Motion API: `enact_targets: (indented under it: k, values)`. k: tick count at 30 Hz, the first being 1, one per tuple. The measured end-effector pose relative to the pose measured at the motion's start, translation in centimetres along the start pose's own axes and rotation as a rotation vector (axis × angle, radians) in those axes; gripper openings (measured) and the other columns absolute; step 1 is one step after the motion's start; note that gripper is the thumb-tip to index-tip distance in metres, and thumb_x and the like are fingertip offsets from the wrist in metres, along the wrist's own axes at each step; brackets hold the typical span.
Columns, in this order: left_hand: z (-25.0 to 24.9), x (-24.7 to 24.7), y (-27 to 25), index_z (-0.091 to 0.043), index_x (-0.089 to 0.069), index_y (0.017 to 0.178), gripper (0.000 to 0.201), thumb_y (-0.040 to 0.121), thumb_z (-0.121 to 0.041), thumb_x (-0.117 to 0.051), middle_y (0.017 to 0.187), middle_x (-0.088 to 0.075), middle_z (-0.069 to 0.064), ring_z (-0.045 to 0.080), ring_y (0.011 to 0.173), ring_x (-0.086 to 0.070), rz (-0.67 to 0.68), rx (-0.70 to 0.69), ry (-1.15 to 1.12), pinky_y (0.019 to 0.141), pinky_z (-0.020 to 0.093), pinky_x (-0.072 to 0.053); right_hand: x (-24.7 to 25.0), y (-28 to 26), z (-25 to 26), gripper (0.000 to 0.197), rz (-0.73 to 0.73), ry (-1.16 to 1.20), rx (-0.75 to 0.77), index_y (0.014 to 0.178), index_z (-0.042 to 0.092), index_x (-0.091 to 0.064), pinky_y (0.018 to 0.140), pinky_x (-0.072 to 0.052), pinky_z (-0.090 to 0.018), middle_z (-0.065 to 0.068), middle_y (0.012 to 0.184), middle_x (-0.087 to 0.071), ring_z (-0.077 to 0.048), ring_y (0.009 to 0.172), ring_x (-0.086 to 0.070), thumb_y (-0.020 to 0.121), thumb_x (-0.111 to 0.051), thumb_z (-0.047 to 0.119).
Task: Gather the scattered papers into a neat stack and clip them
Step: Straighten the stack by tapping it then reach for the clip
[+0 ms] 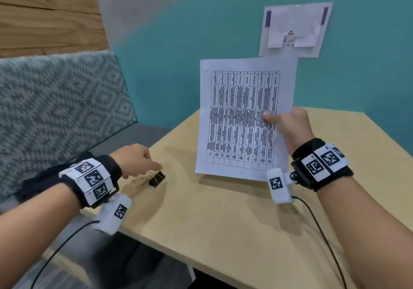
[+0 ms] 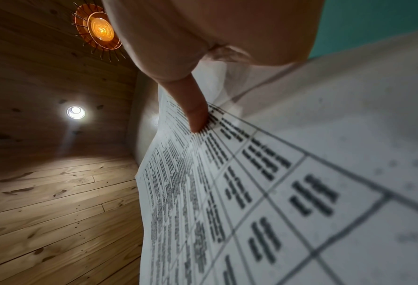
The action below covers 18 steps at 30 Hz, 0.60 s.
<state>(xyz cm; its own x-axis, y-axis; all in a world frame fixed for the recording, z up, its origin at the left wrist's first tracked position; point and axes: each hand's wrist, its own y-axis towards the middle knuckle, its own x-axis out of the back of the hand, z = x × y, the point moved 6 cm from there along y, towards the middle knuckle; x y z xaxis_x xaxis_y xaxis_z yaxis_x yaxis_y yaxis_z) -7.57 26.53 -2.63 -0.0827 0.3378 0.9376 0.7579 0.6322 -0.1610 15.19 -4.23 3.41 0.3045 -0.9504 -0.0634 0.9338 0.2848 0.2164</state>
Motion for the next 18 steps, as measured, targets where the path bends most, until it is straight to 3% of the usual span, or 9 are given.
enact_targets:
  k: [3, 5, 9, 13, 16, 18]
  values:
    - [0.2, -0.1, 0.4, -0.015, -0.063, 0.097, 0.036, 0.088, -0.049, -0.070, 0.092, -0.074, 0.006, 0.021, 0.074, -0.064, -0.002, 0.027, 0.041, 0.060, 0.030, -0.053, 0.1, -0.1, -0.4, 0.024, -0.001, -0.017, -0.007, 0.107, 0.007, -0.070, 0.090, -0.050, -0.031, -0.002, 0.107, -0.074, -0.015, 0.099, -0.069, 0.085, -0.073, -0.002]
    - [0.4, -0.4, 1.0, -0.011, -0.065, 0.089, 0.028, 0.091, -0.039, -0.071, 0.090, -0.075, 0.007, 0.021, 0.072, -0.063, 0.028, 0.024, 0.008, 0.056, 0.028, -0.053, 0.3, 0.0, -0.5, 0.029, -0.010, -0.014, -0.014, 0.113, 0.006, -0.070, 0.094, -0.051, -0.035, -0.004, 0.109, -0.075, -0.018, 0.101, -0.069, 0.085, -0.073, -0.002]
    - [0.5, -0.6, 1.7, -0.012, -0.059, 0.080, 0.022, 0.095, -0.025, -0.069, 0.085, -0.069, 0.008, 0.023, 0.074, -0.066, 0.068, 0.011, -0.191, 0.055, 0.029, -0.054, 0.5, 0.2, -1.2, 0.029, -0.015, 0.004, -0.028, 0.112, 0.007, -0.071, 0.101, -0.051, -0.042, -0.005, 0.110, -0.075, -0.022, 0.105, -0.070, 0.085, -0.073, -0.003]
    - [-1.7, 1.2, 1.6, -0.007, -0.051, 0.084, 0.023, 0.097, -0.014, -0.068, 0.089, -0.067, 0.024, 0.031, 0.070, -0.067, 0.038, -0.041, -0.525, 0.067, 0.040, -0.057, 0.9, 0.3, -1.8, 0.024, -0.013, 0.040, -0.047, 0.105, 0.011, -0.071, 0.104, -0.050, -0.045, -0.005, 0.108, -0.076, -0.023, 0.105, -0.071, 0.085, -0.074, -0.002]
    - [-4.1, 4.3, 1.0, -0.008, -0.048, 0.094, 0.033, 0.088, -0.017, -0.079, 0.087, -0.072, 0.028, 0.031, 0.073, -0.067, -0.086, -0.155, -0.661, 0.082, 0.048, -0.060, 1.1, 0.3, -2.1, 0.027, -0.015, 0.047, -0.046, 0.108, 0.008, -0.071, 0.105, -0.049, -0.048, -0.005, 0.107, -0.077, -0.024, 0.105, -0.071, 0.083, -0.076, 0.001]
    - [-6.2, 6.9, -0.1, -0.016, -0.043, 0.096, 0.044, 0.083, -0.024, -0.084, 0.091, -0.077, 0.023, 0.031, 0.078, -0.071, -0.211, -0.270, -0.685, 0.082, 0.051, -0.061, 1.3, 0.2, -2.1, 0.026, -0.003, 0.044, -0.034, 0.107, 0.008, -0.071, 0.104, -0.050, -0.048, -0.004, 0.106, -0.077, -0.024, 0.104, -0.071, 0.083, -0.076, 0.001]
